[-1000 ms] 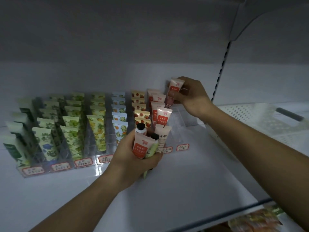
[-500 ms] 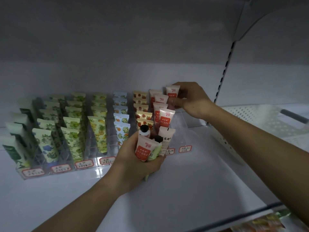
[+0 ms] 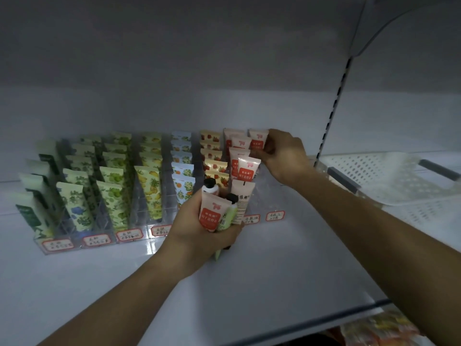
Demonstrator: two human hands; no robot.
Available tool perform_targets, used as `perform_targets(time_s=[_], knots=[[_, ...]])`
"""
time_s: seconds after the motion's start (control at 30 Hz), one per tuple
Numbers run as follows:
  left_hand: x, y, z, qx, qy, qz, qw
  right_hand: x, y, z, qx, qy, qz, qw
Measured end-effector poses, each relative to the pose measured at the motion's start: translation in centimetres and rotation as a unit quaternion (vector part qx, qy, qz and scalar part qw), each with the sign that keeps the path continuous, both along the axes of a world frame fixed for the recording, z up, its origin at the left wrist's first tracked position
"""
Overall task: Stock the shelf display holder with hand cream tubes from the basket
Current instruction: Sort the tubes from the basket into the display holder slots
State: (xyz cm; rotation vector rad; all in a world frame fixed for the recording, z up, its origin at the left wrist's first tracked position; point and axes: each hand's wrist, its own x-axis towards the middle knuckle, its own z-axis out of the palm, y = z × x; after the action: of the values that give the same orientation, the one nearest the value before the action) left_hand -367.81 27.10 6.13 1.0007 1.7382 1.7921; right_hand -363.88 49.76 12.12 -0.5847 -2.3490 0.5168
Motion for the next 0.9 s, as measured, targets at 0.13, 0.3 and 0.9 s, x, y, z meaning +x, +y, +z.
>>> perform_targets(time_s=[0.13,0.3,0.9], knots=[[0.1,-0.2,0.1,0.002,0.002,0.003,1.000,2.5,-2.6,-2.9,-0.097,0.230,-0.078,0.965],[0.0,0.0,0.0,0.008,-0.010,0.011,1.000,5.0,-6.0,-2.8,-0.124,0.305,0.118,0.937],[-0.1,0.0,-0.4,0.012,-0.003,0.032,0.999,5.6,-6.1,-2.9,-0.306,0.130,0.294,0.896]])
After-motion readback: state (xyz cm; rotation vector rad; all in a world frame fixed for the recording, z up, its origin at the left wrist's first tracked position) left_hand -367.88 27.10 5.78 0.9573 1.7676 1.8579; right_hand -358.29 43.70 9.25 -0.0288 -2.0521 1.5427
